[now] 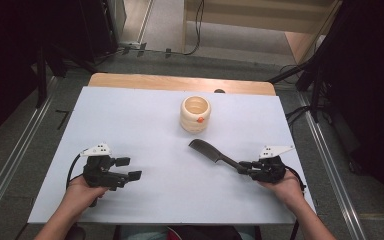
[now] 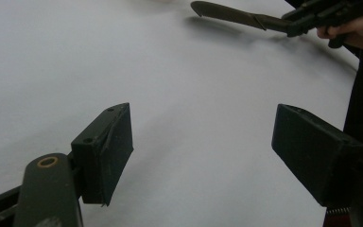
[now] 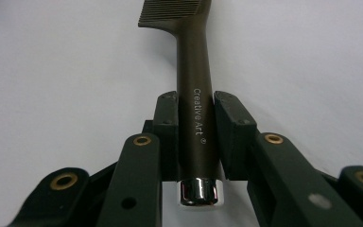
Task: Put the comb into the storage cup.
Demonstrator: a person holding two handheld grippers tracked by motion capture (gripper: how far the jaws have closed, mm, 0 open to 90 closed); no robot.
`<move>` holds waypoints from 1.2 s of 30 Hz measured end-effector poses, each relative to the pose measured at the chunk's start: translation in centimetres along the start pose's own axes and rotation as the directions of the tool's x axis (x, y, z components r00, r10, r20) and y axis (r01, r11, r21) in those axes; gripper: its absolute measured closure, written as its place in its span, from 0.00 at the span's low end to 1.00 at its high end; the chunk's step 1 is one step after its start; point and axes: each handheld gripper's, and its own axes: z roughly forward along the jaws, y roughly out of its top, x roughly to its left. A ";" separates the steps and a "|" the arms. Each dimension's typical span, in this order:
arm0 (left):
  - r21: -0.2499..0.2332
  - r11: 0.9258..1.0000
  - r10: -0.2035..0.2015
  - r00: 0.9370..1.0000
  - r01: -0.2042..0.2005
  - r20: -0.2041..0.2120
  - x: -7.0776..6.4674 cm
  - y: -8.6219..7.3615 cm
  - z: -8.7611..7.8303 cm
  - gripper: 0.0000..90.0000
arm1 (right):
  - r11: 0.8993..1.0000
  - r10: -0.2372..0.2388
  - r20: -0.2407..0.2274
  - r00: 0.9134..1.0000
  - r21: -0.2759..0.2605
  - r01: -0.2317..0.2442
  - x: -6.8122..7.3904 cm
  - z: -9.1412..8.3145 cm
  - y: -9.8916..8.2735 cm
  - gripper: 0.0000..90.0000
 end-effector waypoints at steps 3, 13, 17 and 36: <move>-0.015 1.000 -0.005 1.000 0.005 -0.030 0.1 0.1 -0.4 0.26 | 1.000 0.014 -0.009 1.000 -0.007 -0.014 0.5 0.1 0.5 0.78; -0.017 0.998 -0.056 0.997 0.055 -0.052 0.1 0.0 -0.9 0.25 | 0.999 0.001 -0.043 0.999 -0.038 -0.003 1.9 0.6 2.7 0.78; -0.019 0.997 -0.075 0.995 0.074 -0.063 0.2 -0.1 -1.1 0.26 | 0.999 0.014 -0.056 0.998 -0.044 -0.016 2.3 1.3 3.5 0.78; -0.036 0.989 -0.145 0.987 0.143 -0.071 -0.3 0.8 -0.5 0.25 | 0.999 0.005 -0.055 0.998 -0.043 -0.007 5.2 4.3 7.6 0.78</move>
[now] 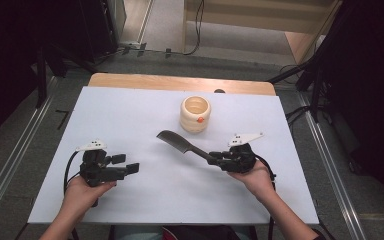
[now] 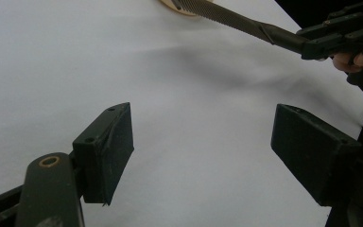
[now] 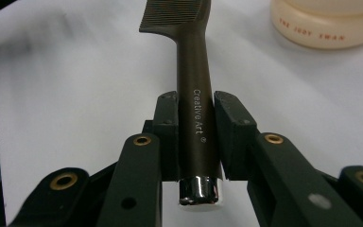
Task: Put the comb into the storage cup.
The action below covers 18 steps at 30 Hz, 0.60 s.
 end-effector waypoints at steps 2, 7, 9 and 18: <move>0.006 1.000 0.006 1.000 -0.006 -0.006 -0.1 0.2 0.2 0.25 | 1.000 -0.003 0.010 1.000 -0.005 0.003 0.4 0.3 0.4 0.78; 0.023 1.000 -0.001 0.999 0.002 -0.041 -0.5 1.1 0.6 0.25 | 1.000 -0.008 0.044 0.999 -0.009 0.009 1.5 1.2 1.4 0.78; 0.020 1.000 -0.001 0.999 0.002 -0.038 -0.7 1.4 0.8 0.25 | 1.000 0.005 0.053 0.999 -0.020 -0.004 1.7 1.6 1.7 0.78; 0.019 1.000 -0.007 1.000 0.007 -0.020 -0.9 2.7 1.7 0.25 | 0.997 0.022 0.092 0.996 -0.082 -0.015 2.8 2.7 2.8 0.78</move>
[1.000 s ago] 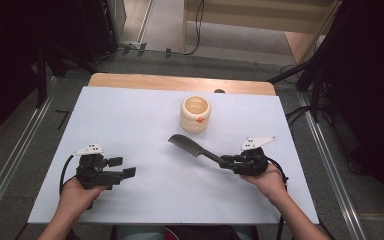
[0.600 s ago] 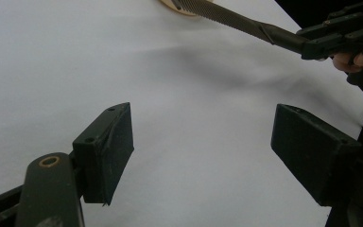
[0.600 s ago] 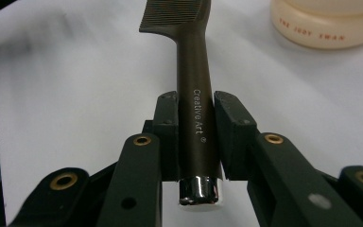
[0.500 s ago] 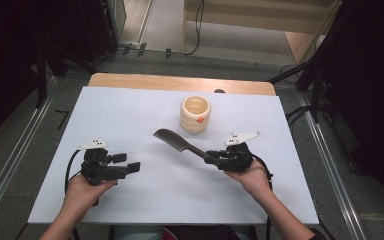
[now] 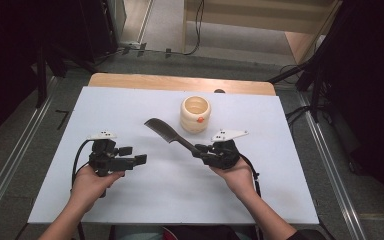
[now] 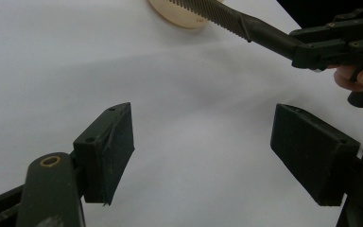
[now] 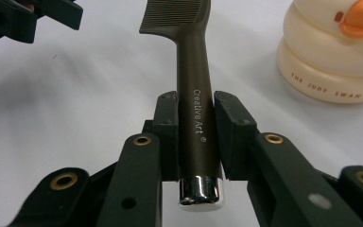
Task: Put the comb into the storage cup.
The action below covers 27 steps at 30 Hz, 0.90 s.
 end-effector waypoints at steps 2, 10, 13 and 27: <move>-0.002 1.000 0.000 1.000 0.000 0.005 -0.1 0.4 0.3 0.25 | 1.000 0.002 0.017 1.000 -0.007 -0.002 0.2 0.3 0.1 0.78; 0.001 1.000 0.010 1.000 -0.010 0.020 -0.5 1.6 1.4 0.25 | 0.998 0.014 0.067 0.998 -0.063 -0.010 1.0 1.7 0.3 0.78; 0.002 1.000 0.008 1.000 -0.008 0.026 -0.6 2.0 1.7 0.25 | 0.997 0.019 0.088 0.996 -0.081 -0.012 1.3 2.2 0.3 0.78; -0.030 0.999 -0.029 1.000 0.030 0.010 -0.7 3.6 2.5 0.26 | 0.988 0.041 0.144 0.989 -0.154 -0.019 2.8 4.0 0.7 0.78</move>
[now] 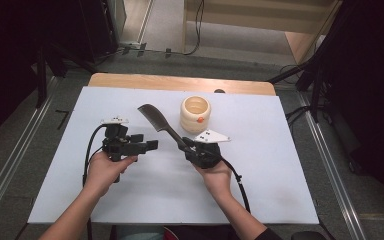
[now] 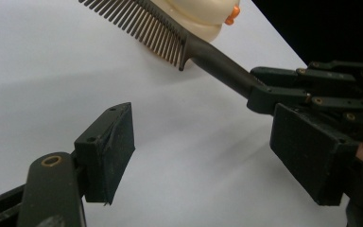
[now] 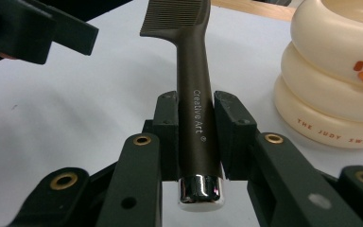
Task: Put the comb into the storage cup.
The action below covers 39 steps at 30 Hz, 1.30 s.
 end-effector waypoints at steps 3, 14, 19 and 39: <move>-0.016 1.000 -0.013 1.000 0.013 -0.003 0.0 0.3 0.2 0.26 | 1.000 0.015 0.000 1.000 -0.015 -0.015 0.2 0.3 0.0 0.78; -0.103 0.994 -0.036 0.999 0.032 -0.037 -0.1 0.9 0.9 0.26 | 0.998 0.038 0.004 0.999 -0.046 -0.038 1.2 1.2 0.1 0.78; -0.113 0.992 -0.054 0.997 0.049 -0.048 -0.1 1.0 1.2 0.26 | 0.997 0.036 -0.008 0.999 -0.068 -0.036 1.5 1.5 0.2 0.78; -0.191 0.966 -0.190 0.980 0.175 -0.063 -0.3 1.3 3.2 0.30 | 0.993 0.060 0.010 0.998 -0.106 -0.059 2.4 2.3 0.5 0.78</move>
